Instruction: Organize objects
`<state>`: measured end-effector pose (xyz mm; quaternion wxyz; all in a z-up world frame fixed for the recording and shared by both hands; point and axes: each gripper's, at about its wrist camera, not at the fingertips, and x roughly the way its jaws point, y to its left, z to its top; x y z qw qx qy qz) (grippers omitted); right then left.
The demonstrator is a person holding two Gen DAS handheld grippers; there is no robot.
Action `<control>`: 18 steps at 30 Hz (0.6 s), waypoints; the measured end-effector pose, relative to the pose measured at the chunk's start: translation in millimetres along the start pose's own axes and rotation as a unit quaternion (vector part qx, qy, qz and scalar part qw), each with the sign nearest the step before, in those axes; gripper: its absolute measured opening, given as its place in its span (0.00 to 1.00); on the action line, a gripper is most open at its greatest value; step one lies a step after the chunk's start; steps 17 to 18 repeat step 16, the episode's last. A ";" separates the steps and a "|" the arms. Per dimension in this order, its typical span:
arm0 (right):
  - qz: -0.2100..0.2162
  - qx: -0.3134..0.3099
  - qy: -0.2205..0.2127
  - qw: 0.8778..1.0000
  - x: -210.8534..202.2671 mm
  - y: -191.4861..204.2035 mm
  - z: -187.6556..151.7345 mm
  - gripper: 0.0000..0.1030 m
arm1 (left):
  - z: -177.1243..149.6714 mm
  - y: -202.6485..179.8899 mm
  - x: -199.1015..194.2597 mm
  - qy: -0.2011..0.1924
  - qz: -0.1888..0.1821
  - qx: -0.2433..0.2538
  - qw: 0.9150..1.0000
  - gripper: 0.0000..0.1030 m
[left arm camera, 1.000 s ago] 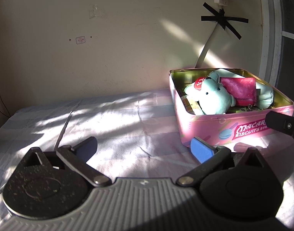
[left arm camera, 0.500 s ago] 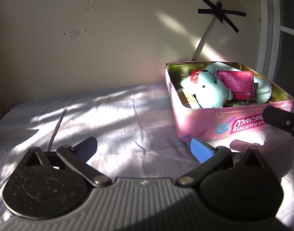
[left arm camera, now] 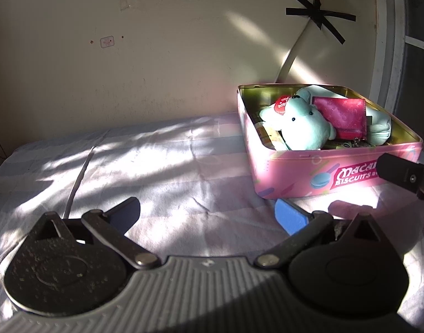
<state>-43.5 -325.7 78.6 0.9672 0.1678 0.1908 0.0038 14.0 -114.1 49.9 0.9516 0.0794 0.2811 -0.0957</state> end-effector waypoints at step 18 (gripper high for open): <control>0.001 -0.001 0.001 1.000 0.3 -1.0 -1.4 1.00 | -1.2 -0.4 -2.8 -0.010 -0.017 -0.004 1.000 1.00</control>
